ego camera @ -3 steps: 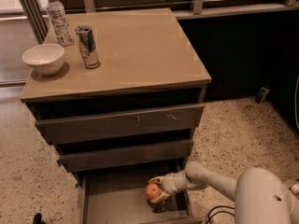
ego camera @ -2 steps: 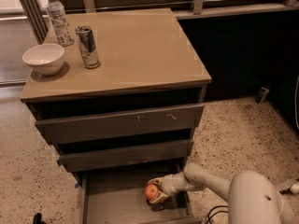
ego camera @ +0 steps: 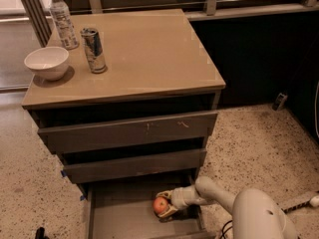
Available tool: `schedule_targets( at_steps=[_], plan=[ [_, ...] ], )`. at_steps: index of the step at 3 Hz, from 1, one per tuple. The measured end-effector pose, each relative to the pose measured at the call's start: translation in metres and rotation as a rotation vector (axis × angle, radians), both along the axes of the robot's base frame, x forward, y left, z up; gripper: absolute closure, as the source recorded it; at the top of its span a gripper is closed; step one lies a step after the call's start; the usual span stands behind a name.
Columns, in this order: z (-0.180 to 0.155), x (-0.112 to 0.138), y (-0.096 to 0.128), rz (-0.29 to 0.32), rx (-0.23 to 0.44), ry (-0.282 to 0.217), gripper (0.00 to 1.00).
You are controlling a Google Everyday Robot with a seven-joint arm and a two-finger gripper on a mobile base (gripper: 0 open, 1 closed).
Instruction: Place apple into bottom drawer
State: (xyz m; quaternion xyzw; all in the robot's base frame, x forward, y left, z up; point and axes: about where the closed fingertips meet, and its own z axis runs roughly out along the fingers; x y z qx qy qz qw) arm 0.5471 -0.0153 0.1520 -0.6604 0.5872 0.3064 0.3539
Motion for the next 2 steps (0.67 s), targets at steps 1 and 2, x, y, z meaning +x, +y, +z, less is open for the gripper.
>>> schedule_targets(
  at_steps=[1,2],
  plan=[
    [-0.0096,0.0016,0.0036,0.010,0.013,0.005,1.00],
    [-0.0182,0.0011,0.0058,0.018,0.011,0.019,1.00]
  ],
)
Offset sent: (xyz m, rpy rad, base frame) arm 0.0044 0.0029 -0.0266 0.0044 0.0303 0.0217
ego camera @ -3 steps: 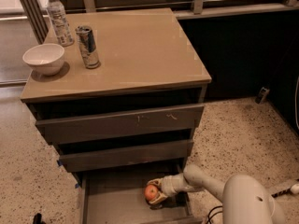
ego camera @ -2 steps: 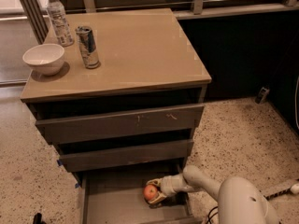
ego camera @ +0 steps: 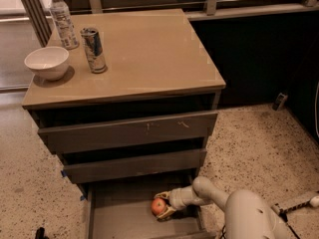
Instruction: Place apple into bottom drawer
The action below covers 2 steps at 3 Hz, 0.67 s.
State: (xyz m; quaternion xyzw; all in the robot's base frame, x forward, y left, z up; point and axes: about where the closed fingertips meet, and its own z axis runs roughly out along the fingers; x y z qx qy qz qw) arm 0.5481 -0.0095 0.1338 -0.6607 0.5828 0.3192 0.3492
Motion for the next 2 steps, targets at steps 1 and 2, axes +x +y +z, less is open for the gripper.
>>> schedule_targets(
  at_steps=[1,2],
  plan=[
    [0.0000,0.0001,0.0000,0.000,0.000,0.000,0.81],
    [0.0000,0.0000,0.0001,0.000,0.000,0.000,0.58]
  ],
)
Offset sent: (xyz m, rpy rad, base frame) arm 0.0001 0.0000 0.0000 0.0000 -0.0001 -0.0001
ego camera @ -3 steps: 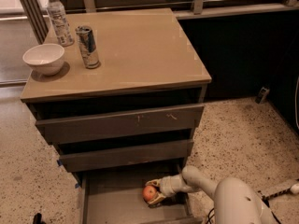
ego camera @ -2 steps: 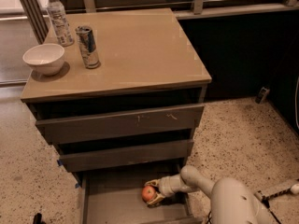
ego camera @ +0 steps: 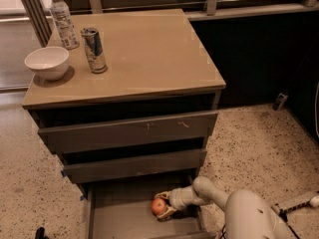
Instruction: Place apple into bottom drawer
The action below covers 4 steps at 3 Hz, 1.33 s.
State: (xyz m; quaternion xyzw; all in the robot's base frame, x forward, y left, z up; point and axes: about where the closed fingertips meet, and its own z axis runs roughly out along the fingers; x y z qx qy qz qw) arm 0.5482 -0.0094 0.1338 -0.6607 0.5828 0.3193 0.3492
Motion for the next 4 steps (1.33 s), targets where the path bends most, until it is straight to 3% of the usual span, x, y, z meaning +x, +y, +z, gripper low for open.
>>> schedule_targets(
  at_steps=[2,3,4],
  plan=[
    [0.0000,-0.0001,0.0001,0.000,0.000,0.000,0.11],
    [-0.0001,-0.0001,0.0001,0.000,0.000,0.000,0.00],
    [-0.0001,-0.0001,0.0001,0.000,0.000,0.000,0.00]
  ],
)
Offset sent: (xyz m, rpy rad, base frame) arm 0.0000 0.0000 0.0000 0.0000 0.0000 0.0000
